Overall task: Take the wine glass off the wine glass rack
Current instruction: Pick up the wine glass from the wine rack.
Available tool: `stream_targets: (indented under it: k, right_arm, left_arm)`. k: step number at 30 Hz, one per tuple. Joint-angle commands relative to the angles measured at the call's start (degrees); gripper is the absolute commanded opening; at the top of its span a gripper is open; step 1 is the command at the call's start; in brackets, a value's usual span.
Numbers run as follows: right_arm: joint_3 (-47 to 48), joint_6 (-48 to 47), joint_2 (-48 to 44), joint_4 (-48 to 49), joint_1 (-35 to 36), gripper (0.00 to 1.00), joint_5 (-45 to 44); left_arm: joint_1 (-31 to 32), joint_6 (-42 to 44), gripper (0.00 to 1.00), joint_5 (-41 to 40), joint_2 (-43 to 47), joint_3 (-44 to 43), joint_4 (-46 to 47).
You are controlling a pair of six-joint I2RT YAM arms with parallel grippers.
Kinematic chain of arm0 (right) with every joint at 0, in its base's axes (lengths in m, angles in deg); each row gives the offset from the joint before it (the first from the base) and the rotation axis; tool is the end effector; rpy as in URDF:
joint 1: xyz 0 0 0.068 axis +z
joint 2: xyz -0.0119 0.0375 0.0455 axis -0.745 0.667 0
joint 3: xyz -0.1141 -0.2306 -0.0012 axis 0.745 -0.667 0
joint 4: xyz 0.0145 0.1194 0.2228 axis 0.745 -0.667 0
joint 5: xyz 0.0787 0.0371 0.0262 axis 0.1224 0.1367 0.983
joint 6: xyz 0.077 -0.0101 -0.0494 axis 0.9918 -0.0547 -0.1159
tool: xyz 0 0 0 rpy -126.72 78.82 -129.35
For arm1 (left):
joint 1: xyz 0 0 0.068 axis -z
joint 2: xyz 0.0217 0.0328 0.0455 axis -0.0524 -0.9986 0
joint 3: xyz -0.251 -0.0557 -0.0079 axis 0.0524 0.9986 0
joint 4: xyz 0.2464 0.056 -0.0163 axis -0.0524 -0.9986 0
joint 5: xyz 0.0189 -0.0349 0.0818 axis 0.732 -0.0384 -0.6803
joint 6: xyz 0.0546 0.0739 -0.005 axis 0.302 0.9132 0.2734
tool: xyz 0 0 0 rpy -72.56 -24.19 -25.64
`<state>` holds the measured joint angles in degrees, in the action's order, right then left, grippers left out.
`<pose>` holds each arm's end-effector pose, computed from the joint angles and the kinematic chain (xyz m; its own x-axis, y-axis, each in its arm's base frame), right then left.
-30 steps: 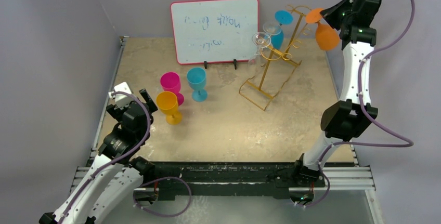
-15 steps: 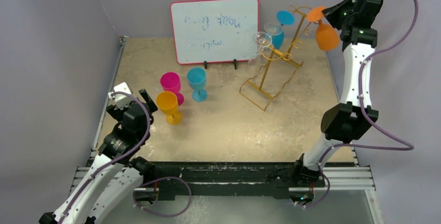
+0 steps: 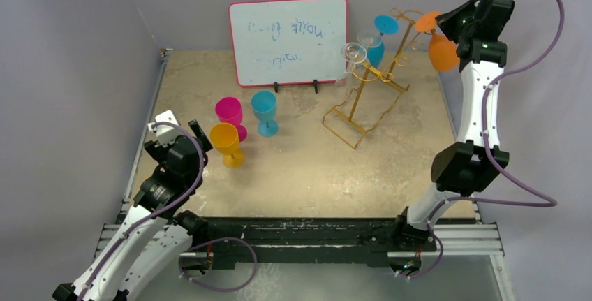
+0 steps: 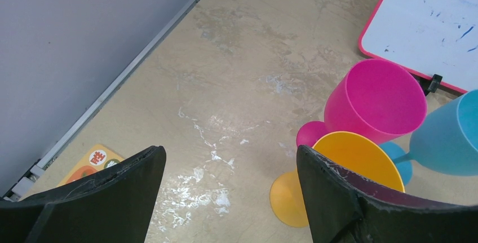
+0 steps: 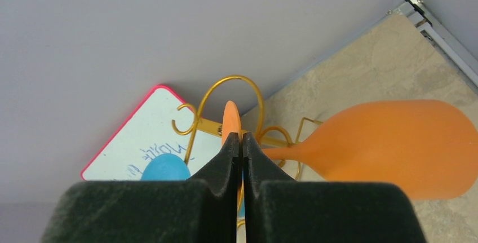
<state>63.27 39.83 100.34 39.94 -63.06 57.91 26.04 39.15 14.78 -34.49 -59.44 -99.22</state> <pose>0.4190 -0.1010 0.4550 -0.0141 0.6509 -0.7590 0.1882 0.7473 0.6373 0.1619 -0.0140 0.2787 -0.1692 -0.2588 -0.9510 -0.4919 0.8583 -0.1460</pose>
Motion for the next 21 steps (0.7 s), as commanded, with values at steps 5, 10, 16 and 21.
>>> stream_targets:
  k: [5,10,16,21]
  right_arm:
    - [-2.67,3.74,-2.42,5.46,-4.91,0.00,7.60]
    - [-5.39,4.69,-4.04,7.35,-5.67,0.00,10.75]
    - [-8.69,5.61,-7.41,9.93,-6.31,0.00,14.36]
    - [-17.03,4.11,-15.26,12.77,-6.33,0.00,13.21]
  left_arm:
    - [0.14,-1.23,0.86,-0.39,-0.28,-2.30,0.80]
    - [0.14,-1.10,0.86,-0.64,-0.18,-2.11,1.21]
    - [0.14,-0.99,0.86,-0.38,-0.55,-2.22,1.22]
    - [0.14,-0.27,0.86,0.21,-0.22,-2.35,1.12]
